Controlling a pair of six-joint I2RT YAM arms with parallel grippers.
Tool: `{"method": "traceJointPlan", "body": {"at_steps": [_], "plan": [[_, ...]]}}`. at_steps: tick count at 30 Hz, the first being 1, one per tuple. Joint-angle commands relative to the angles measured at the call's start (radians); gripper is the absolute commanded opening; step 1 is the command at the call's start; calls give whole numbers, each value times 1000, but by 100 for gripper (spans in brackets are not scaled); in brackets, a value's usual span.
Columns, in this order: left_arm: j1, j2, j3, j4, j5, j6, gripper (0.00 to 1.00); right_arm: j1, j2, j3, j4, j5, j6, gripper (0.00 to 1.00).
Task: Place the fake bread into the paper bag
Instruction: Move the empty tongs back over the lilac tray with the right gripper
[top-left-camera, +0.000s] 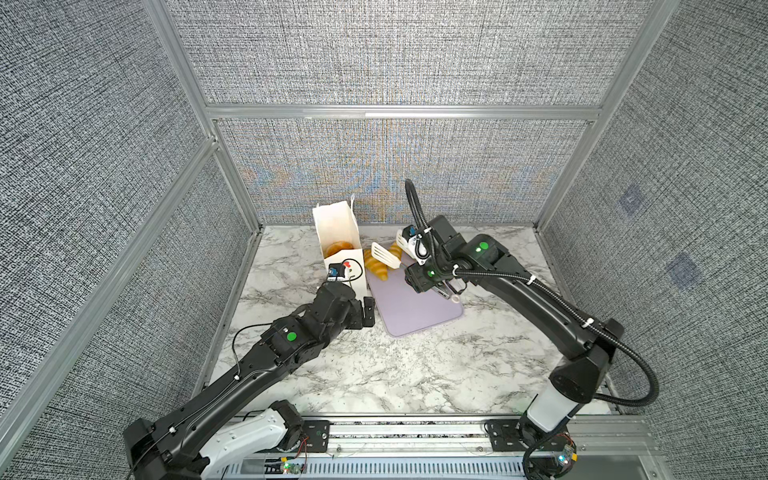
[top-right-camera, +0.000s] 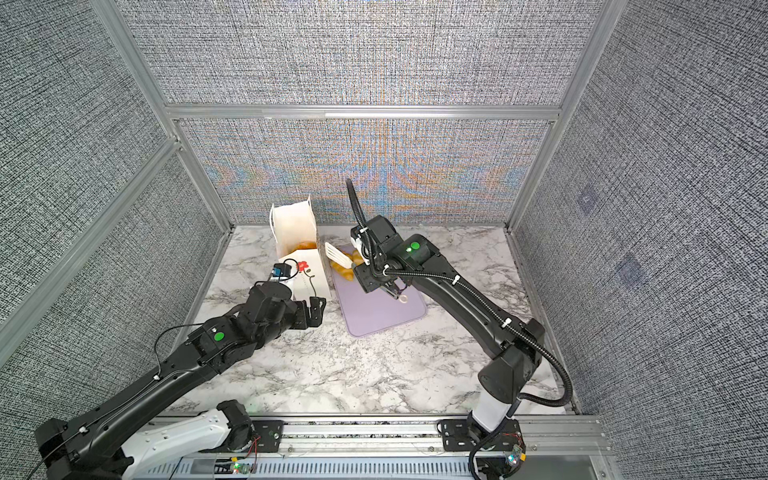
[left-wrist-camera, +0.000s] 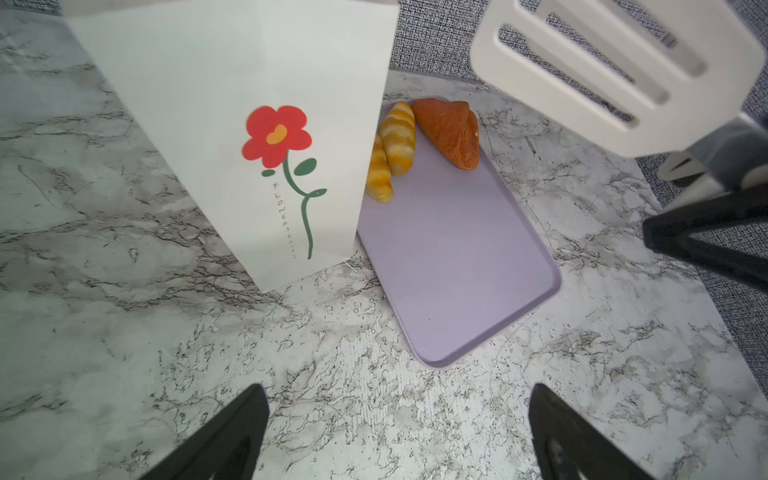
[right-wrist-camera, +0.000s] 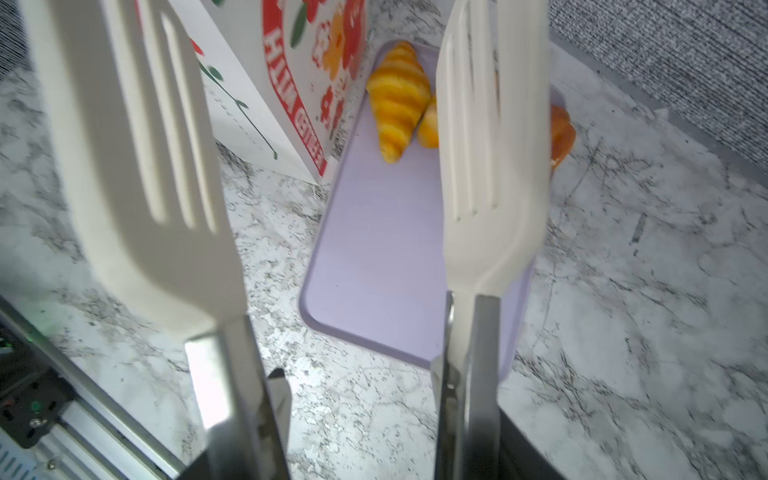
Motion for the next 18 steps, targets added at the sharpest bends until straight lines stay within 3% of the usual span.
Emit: {"method": "traceJointPlan", "body": {"at_steps": [1, 10, 18], "plan": [[-24, 21, -16, 43, 4, -35, 99, -42, -25, -84, 36, 76, -14, 62], [-78, 73, -80, 124, 13, -105, 99, -194, 71, -240, 14, 228, -85, 60], [-115, 151, -99, 162, 30, -155, 99, -227, 224, -179, 46, 300, -112, 55]]}}
